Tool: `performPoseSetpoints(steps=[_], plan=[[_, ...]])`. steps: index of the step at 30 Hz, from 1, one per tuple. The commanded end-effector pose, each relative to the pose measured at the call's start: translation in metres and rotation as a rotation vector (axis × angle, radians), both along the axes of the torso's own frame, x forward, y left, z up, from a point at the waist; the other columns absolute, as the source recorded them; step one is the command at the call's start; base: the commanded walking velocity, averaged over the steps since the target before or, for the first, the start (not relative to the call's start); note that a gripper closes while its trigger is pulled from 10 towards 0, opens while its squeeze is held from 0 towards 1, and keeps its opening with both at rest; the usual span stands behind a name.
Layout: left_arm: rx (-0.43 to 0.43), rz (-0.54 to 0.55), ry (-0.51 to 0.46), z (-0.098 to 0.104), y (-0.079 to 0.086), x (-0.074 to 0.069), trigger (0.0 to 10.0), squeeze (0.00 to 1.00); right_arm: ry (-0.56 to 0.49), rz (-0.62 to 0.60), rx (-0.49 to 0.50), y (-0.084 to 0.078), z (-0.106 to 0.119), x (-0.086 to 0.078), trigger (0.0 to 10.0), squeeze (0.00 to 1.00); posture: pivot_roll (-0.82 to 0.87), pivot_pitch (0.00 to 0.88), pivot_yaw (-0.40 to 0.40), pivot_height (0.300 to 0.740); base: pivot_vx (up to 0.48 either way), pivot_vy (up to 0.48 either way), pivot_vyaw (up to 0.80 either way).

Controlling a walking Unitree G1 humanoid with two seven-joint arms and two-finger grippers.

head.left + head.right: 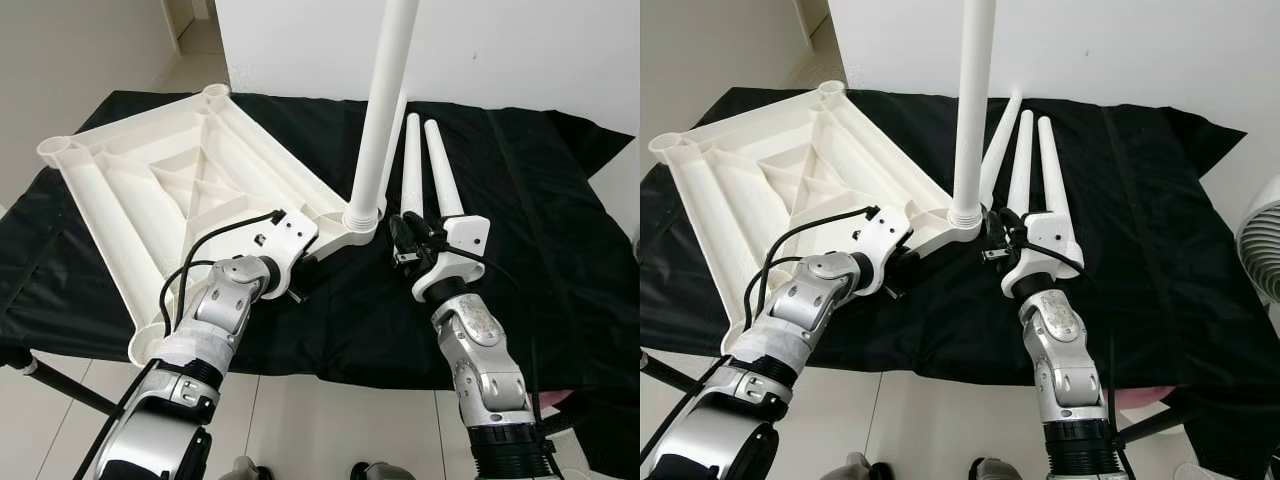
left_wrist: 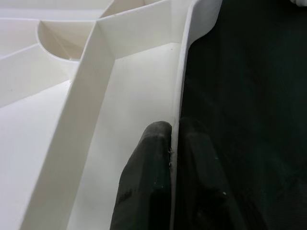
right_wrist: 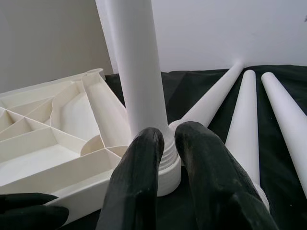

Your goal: Building children table

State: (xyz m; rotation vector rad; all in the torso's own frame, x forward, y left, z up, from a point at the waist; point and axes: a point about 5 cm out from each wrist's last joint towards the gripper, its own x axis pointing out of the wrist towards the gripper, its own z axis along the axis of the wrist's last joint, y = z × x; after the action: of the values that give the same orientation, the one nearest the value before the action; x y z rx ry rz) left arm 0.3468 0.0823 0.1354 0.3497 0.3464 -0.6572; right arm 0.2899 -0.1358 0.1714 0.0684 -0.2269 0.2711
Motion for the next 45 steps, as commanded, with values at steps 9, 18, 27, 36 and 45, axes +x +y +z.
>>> performPoseSetpoints(steps=[9,18,27,36,45], plan=[[0.051,0.514,-0.073,-0.004,0.056,0.018,0.0,0.00,0.008,0.009,0.007,0.004,0.000,0.002,10.0,0.00,-0.11,0.079,0.060,0.740,0.000,0.000,0.00],[0.043,0.593,-0.087,-0.001,0.062,0.029,0.0,0.00,0.003,0.001,0.010,0.004,0.001,0.002,10.0,0.00,-0.11,0.080,0.065,0.740,0.000,0.000,0.00],[0.027,0.622,-0.107,0.008,0.071,0.037,0.0,0.00,0.002,-0.005,0.011,0.005,0.001,0.003,10.0,0.00,-0.12,0.077,0.071,0.740,0.000,0.000,0.00],[-0.085,0.314,-0.149,0.016,0.024,0.033,10.0,1.00,-0.001,-0.003,0.010,0.006,0.001,0.003,10.0,0.00,-0.12,0.072,0.072,0.740,0.000,0.000,0.00],[-0.140,0.165,-0.219,0.031,0.001,0.026,10.0,0.00,-0.002,0.002,0.008,0.007,0.002,0.003,10.0,0.00,-0.11,0.070,0.066,0.740,0.000,0.000,0.00]])
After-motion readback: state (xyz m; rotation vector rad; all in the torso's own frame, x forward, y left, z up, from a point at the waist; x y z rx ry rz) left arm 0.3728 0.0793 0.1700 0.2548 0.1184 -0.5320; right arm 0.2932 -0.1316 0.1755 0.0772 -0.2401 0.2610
